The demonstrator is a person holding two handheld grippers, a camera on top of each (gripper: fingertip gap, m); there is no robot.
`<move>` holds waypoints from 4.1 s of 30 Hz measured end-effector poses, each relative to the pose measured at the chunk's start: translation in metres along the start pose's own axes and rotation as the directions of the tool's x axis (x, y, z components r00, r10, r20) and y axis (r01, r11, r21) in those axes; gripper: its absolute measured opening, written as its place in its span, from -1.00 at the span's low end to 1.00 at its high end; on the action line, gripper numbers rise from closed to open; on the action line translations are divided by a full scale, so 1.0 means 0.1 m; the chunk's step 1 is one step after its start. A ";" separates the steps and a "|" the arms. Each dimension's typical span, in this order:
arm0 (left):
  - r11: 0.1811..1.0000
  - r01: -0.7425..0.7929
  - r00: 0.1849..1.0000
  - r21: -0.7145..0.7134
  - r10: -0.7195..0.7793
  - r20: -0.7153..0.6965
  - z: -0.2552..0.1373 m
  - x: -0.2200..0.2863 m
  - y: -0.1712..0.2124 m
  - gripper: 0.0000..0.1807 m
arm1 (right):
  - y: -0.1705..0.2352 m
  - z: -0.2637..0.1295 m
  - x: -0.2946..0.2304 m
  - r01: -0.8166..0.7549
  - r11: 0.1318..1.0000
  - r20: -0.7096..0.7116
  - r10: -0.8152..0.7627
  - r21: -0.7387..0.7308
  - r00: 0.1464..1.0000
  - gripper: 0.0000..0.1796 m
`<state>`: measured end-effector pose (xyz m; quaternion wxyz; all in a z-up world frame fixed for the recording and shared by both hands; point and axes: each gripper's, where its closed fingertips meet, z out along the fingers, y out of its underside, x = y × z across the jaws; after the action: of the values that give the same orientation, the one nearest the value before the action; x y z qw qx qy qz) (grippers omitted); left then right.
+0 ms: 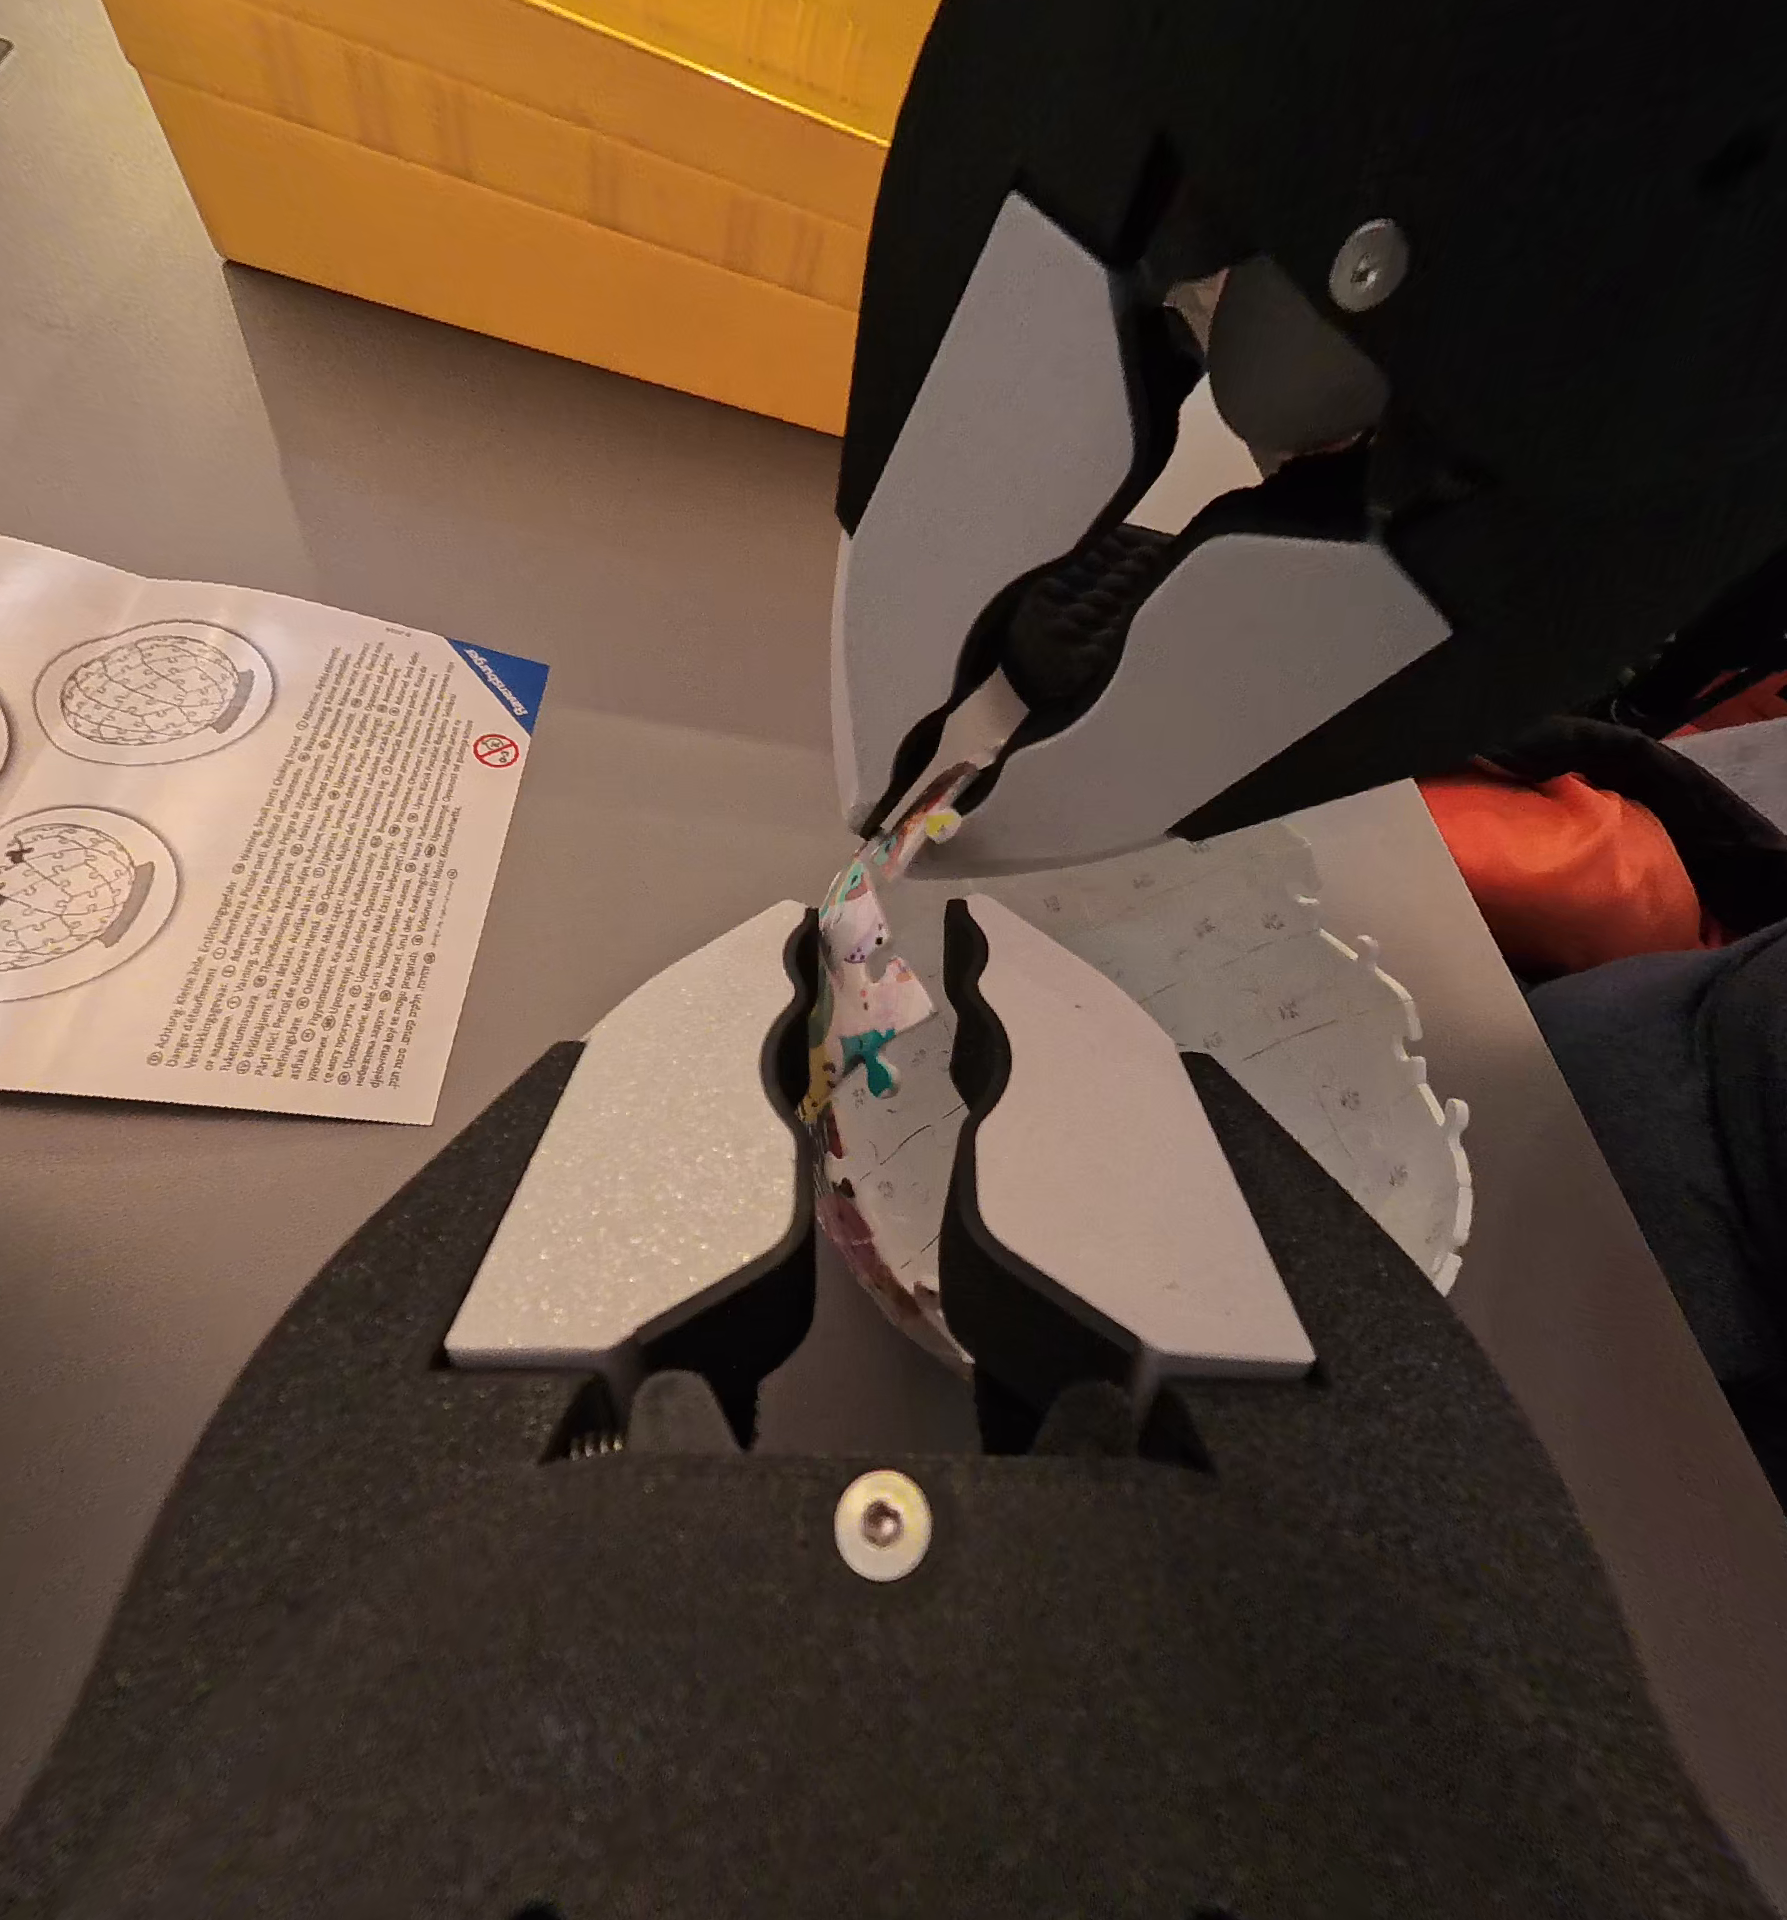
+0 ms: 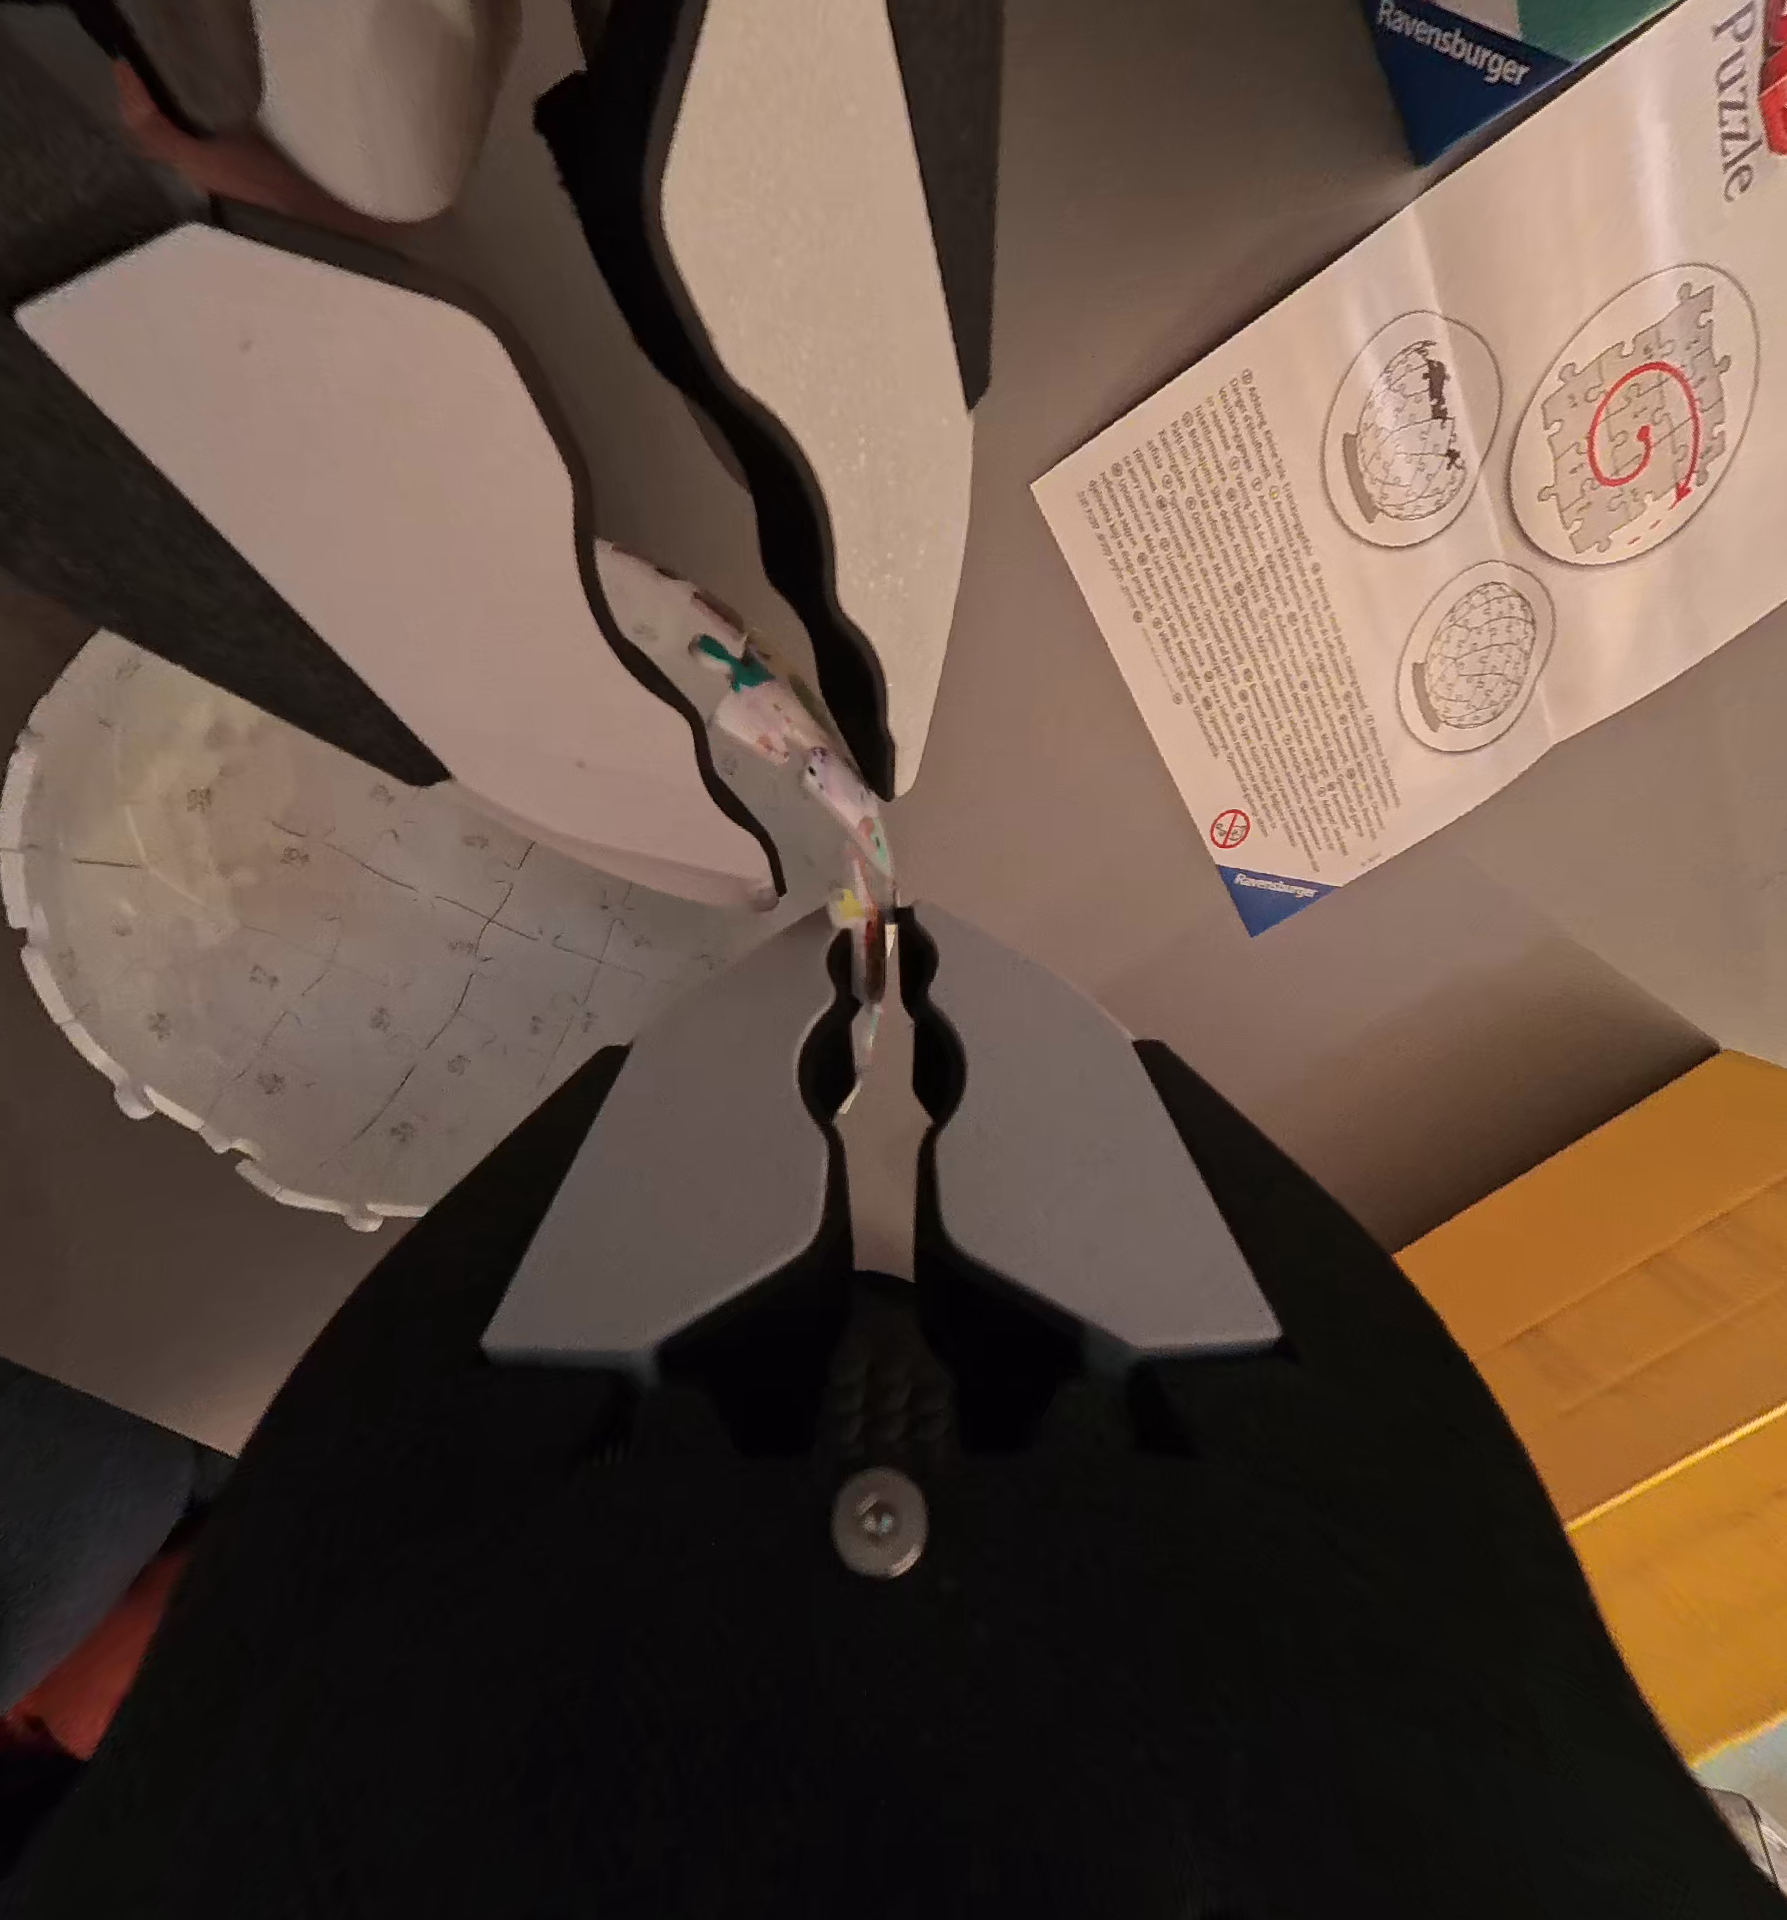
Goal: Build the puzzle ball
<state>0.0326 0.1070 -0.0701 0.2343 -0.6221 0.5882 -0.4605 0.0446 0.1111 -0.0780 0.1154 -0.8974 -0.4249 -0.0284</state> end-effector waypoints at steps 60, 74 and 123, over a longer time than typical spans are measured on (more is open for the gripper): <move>1.000 0.010 1.000 0.010 -0.010 -0.023 0.02 0.04 -0.03 -0.76 | 0.16 -0.04 -0.02 -0.026 0.993 0.097 0.037 -0.111 0.995 -0.56; 0.997 -0.004 1.000 0.082 0.006 -0.028 -0.12 0.09 -0.19 -0.64 | 0.03 -1.03 0.30 0.001 0.855 -0.090 0.054 0.519 0.994 -0.55; 0.653 -0.594 0.779 0.470 0.611 0.137 -1.10 2.17 -1.27 -0.58 | 0.13 -2.75 -1.24 0.202 -0.027 -0.202 -0.024 0.979 0.979 -0.99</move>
<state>-0.0203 -0.0457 0.1519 0.5130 -0.3036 0.6286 -0.4995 -0.0114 -0.0544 0.1683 0.7431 -0.5051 -0.3813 0.2174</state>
